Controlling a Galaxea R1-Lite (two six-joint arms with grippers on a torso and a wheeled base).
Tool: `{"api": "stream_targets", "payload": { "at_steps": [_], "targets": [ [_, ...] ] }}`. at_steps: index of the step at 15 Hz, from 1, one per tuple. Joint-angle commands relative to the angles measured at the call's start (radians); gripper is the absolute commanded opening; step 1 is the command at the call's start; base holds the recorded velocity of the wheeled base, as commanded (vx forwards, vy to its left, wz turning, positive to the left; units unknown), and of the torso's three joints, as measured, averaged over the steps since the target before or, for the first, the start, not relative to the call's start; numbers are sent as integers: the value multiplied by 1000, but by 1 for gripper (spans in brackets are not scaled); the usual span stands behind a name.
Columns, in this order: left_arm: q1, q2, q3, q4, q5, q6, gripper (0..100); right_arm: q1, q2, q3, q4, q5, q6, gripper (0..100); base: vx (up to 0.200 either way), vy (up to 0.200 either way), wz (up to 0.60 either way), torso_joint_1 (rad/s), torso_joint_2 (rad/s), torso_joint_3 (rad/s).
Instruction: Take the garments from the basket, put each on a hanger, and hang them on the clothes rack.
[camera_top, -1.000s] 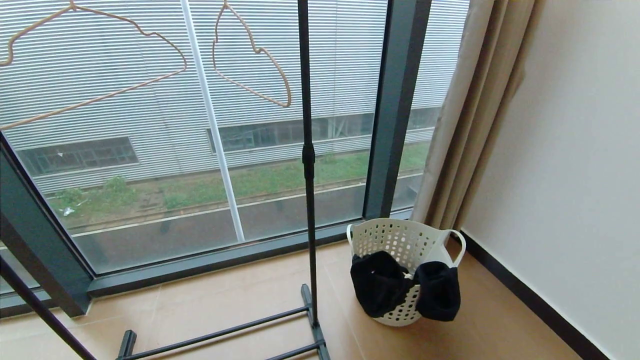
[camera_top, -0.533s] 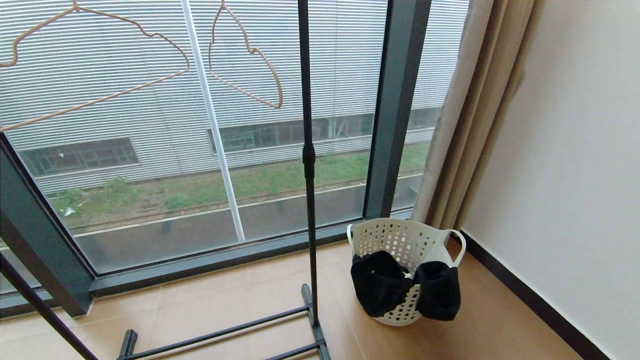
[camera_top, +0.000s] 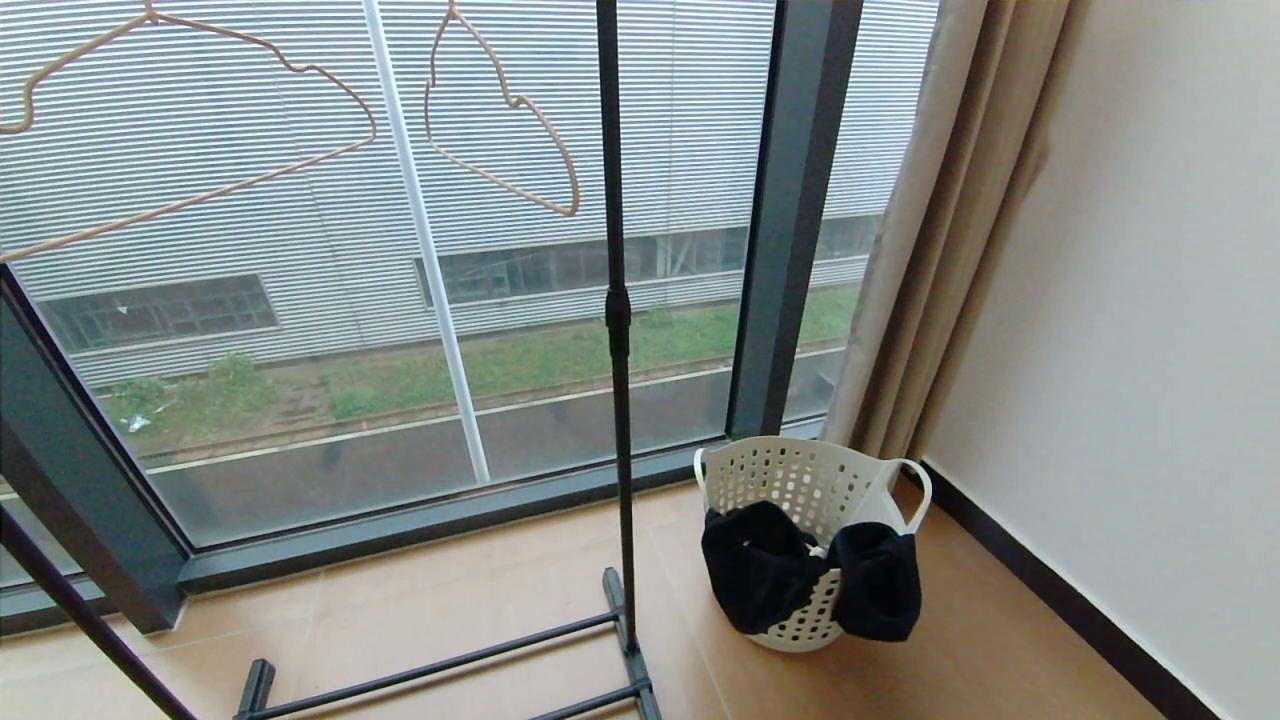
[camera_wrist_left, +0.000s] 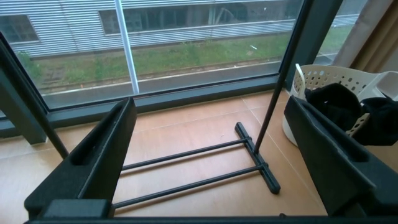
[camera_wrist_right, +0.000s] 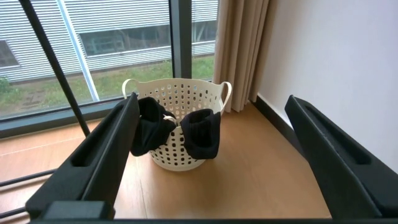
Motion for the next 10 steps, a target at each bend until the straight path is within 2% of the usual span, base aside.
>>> {"api": "stream_targets", "payload": {
  "at_steps": [1, 10],
  "targets": [
    [0, 1, 0, 0, 2, 0, 100, 0, 0, -1, 0, -1, 0, 100, 0, 0, 0, 2, 12, -56],
    [0, 1, 0, 0, 0, 0, 100, 0, 0, 1, 0, -1, 0, 100, 0, 0, 0, 1, 3, -177]
  ]
}}
